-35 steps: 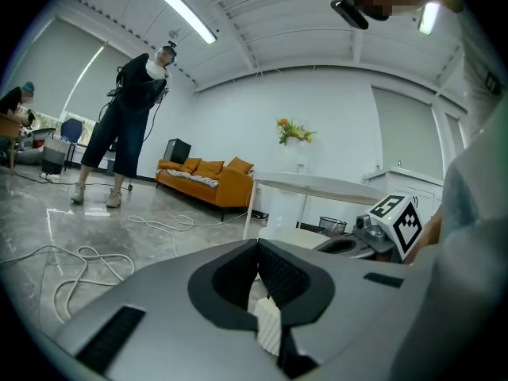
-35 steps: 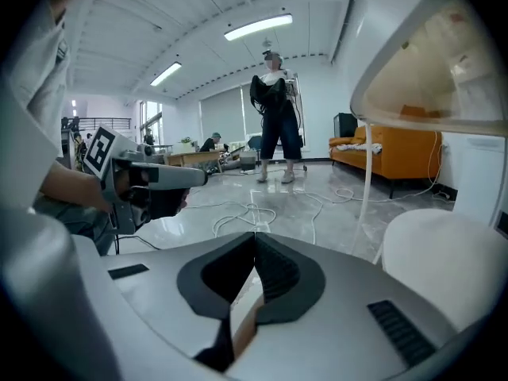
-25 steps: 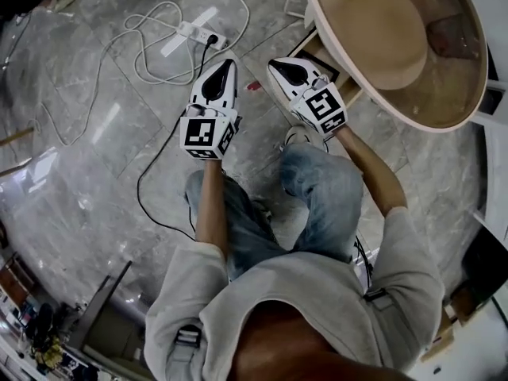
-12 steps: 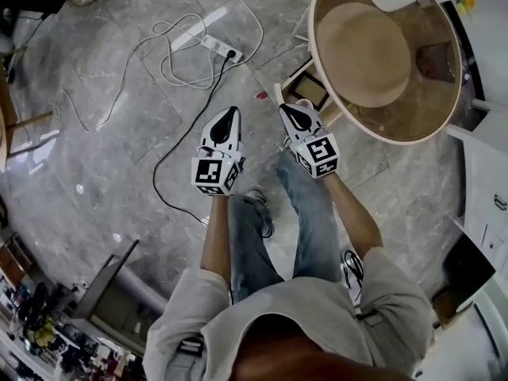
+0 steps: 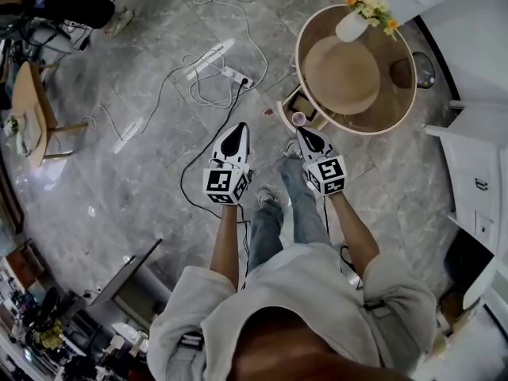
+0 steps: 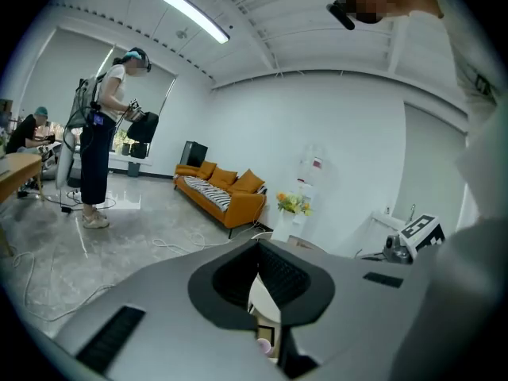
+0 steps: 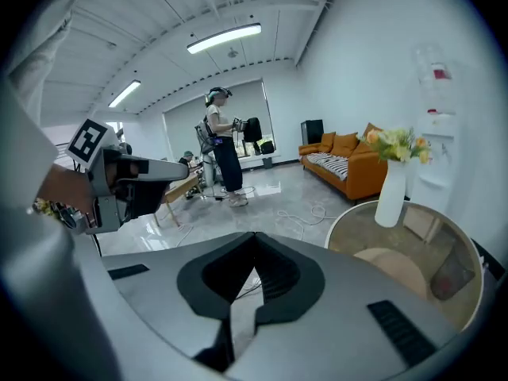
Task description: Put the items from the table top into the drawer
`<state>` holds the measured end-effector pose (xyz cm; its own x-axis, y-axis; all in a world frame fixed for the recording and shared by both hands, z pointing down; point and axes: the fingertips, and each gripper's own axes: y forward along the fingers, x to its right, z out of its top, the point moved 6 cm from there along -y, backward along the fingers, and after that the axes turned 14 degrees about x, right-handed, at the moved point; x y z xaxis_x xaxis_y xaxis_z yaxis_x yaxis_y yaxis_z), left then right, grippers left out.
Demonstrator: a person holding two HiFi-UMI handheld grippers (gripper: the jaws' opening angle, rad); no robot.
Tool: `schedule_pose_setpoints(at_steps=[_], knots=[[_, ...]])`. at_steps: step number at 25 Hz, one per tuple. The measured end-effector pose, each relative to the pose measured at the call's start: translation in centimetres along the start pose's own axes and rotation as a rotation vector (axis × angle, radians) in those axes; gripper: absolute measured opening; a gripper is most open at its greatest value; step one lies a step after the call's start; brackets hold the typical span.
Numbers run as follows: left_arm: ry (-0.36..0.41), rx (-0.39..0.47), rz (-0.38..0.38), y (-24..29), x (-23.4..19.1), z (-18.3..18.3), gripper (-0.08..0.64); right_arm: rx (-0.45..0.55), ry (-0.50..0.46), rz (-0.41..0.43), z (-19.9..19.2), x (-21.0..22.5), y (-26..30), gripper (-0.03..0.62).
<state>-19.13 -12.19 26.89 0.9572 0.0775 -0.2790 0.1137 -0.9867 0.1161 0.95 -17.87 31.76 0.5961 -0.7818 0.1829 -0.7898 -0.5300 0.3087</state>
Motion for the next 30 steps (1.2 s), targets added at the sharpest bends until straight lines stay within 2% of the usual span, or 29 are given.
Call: schedule_pose_setpoints(at_steps=[4,9,17,21,25,30], knots=[[0.036,0.018,-0.025,-2.5,2.5,6.4,0.015,0.028,-0.04,-0.047,6.6,-1.9,-3.2,0.025],[0.088,0.031,-0.03,-6.4,5.3,12.9,0.015,0.074,-0.029,-0.067,13.0,-4.3,-7.4,0.025],[0.158,0.099,-0.052,-11.1,7.8,20.1,0.015,0.209,-0.046,-0.124,20.5,-6.9,-13.6,0.025],[0.14,0.148,-0.062,-13.1,9.8,21.3,0.015,0.271,-0.077,-0.168,21.7,-7.7,-17.7,0.024],[0.112,0.173,-0.063,-15.1,11.3,21.1,0.015,0.279,-0.086,-0.202,21.1,-8.4,-20.9,0.025],[0.137,0.169,-0.088,-16.9,12.6,20.7,0.015,0.292,-0.075,-0.22,20.2,-9.8,-23.0,0.023]])
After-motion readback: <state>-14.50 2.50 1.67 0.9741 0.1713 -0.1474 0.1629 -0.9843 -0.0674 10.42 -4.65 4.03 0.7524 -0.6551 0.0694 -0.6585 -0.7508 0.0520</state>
